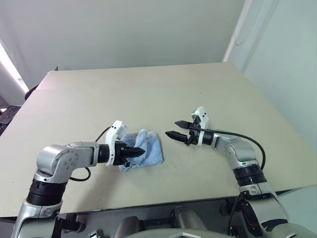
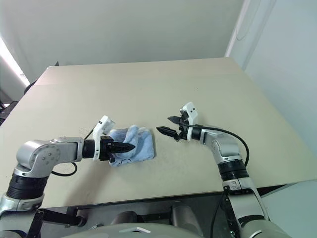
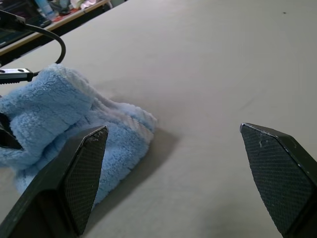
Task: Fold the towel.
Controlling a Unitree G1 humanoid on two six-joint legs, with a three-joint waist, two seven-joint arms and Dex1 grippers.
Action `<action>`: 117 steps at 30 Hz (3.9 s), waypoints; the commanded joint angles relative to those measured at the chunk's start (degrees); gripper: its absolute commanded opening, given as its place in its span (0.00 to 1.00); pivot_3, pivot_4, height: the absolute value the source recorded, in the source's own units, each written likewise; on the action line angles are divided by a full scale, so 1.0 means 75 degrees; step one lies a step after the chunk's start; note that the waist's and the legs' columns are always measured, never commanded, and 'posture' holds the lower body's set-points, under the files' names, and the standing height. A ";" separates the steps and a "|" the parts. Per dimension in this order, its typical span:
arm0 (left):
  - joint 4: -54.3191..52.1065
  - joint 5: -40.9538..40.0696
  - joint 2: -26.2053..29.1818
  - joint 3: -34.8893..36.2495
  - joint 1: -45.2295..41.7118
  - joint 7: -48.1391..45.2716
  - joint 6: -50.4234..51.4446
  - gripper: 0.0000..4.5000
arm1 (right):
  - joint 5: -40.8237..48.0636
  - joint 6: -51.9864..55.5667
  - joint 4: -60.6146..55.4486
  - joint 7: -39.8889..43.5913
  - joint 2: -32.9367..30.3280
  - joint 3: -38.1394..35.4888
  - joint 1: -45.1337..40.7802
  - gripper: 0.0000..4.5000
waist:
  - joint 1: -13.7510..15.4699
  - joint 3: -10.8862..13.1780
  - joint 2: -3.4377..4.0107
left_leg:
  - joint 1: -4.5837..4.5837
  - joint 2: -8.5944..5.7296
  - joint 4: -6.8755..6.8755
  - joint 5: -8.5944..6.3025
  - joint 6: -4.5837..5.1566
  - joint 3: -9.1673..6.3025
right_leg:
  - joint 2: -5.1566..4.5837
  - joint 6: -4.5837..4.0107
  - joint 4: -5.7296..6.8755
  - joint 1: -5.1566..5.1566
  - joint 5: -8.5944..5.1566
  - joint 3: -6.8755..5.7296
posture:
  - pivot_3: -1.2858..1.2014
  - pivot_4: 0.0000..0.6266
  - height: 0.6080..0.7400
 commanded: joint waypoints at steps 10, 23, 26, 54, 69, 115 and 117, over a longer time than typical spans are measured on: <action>-0.0568 -0.0306 -0.0311 0.0529 0.0269 -0.0244 -0.0500 0.47 | -0.0305 -0.0393 0.0283 -0.0115 0.0120 0.0042 -0.0312 1.00 | 0.0001 0.0000 -0.0001 | 0.0000 0.0000 0.0003 0.0000 0.0000 -0.0002 | 0.0001 0.0000 0.0003 0.0001 0.0000 0.0001 | 0.52 0.00 1.00; -0.1672 0.0783 0.0334 0.0883 0.1263 -0.1493 -0.3720 0.70 | -0.0322 -0.0680 0.0720 -0.0172 0.0213 -0.0095 -0.0534 1.00 | 0.0010 0.0000 0.0000 | 0.0000 0.0001 0.0006 0.0000 0.0000 0.0000 | -0.0001 -0.0017 -0.0001 0.0004 -0.0008 0.0002 | 0.52 0.00 1.00; -0.1405 0.0878 0.0542 0.1022 0.1264 -0.1769 -0.4130 0.70 | -0.0228 -0.0643 0.0724 -0.0192 0.0206 -0.0211 -0.0528 1.00 | 0.0006 0.0000 0.0001 | 0.0002 0.0000 0.0007 0.0001 0.0000 0.0001 | 0.0001 -0.0027 0.0002 0.0004 -0.0016 0.0002 | 0.52 0.00 1.00; 0.3444 0.4778 -0.0980 -0.1707 0.0852 -0.3066 -0.9009 0.70 | 0.0059 0.0790 0.0454 -0.0102 -0.0161 -0.0329 -0.0852 1.00 | 0.0037 -0.0024 0.0030 | 0.0004 0.0002 0.0014 0.0001 0.0003 0.0009 | -0.0004 0.0002 0.0018 0.0010 0.0002 0.0001 | 0.52 0.00 1.00; 0.0727 0.3335 -0.0349 -0.0471 0.1162 -0.3088 -0.7481 0.70 | 0.1586 0.4368 0.0696 0.0940 -0.0593 -0.0322 -0.1596 1.00 | 0.0003 -0.0028 0.0034 | 0.0004 0.0006 0.0015 0.0001 0.0003 0.0005 | -0.0002 0.0005 0.0028 0.0007 0.0002 -0.0001 | 0.52 0.00 1.00; -0.1744 0.2879 0.0997 0.2078 0.4220 -0.1660 -0.6537 0.71 | 0.1525 0.6688 0.3119 0.0419 0.1772 0.0297 -0.2740 0.14 | -0.0226 -0.0032 0.0028 | 0.0007 0.0024 0.0015 0.0001 0.0002 0.0006 | 0.0011 0.0007 0.0049 -0.0010 -0.0008 -0.0009 | 0.52 0.00 1.00; -0.1724 0.2775 0.0982 0.2164 0.4174 -0.1647 -0.6512 0.71 | 0.1579 0.6761 0.3076 0.0348 0.1792 0.0161 -0.2753 0.00 | -0.0228 -0.0032 0.0028 | 0.0008 0.0025 0.0015 0.0001 0.0002 0.0006 | 0.0011 0.0008 0.0049 -0.0010 -0.0008 -0.0010 | 0.52 0.00 1.00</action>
